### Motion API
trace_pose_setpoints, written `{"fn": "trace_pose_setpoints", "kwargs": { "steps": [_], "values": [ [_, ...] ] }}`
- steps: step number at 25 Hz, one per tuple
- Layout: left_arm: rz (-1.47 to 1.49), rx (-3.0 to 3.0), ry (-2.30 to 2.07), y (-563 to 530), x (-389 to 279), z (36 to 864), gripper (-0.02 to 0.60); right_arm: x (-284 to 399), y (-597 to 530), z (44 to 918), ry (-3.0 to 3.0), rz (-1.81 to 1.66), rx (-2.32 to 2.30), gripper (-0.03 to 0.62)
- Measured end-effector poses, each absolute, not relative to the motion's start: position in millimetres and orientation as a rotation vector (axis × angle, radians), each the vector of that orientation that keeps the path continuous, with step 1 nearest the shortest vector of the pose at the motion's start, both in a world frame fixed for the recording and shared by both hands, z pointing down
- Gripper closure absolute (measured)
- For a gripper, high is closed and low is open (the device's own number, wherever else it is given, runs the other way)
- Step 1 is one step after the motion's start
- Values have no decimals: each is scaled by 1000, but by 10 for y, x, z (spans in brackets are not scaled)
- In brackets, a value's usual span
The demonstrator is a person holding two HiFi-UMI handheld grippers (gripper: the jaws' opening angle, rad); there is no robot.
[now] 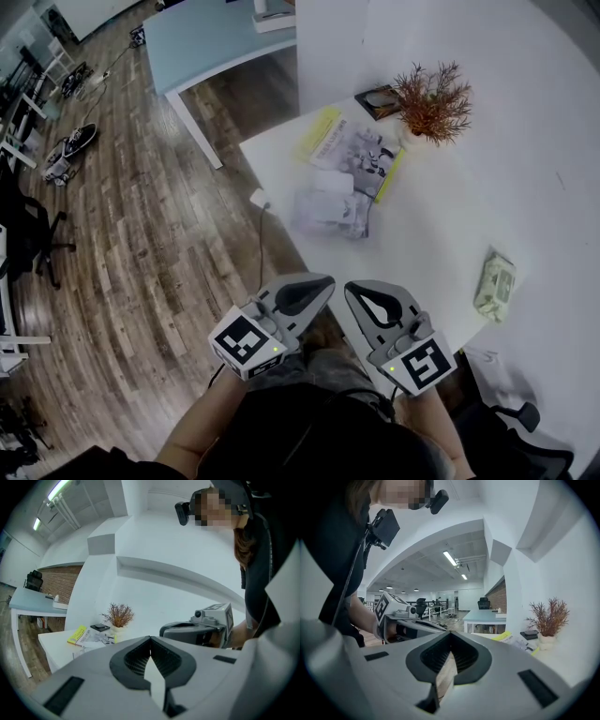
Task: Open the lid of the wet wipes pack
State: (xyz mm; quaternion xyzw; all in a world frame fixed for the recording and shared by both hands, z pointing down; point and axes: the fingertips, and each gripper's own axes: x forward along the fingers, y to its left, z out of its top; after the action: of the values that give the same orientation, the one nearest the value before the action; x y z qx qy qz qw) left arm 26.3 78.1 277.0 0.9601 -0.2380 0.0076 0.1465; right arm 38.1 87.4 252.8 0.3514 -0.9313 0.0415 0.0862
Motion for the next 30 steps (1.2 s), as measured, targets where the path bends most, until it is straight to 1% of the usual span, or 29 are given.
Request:
{"fn": "trace_pose_setpoints", "kwargs": {
  "steps": [30],
  "values": [
    [20, 2717, -722, 926, 139, 2869, 568, 355, 1052, 2643, -2766, 136, 1018, 574]
  ]
}}
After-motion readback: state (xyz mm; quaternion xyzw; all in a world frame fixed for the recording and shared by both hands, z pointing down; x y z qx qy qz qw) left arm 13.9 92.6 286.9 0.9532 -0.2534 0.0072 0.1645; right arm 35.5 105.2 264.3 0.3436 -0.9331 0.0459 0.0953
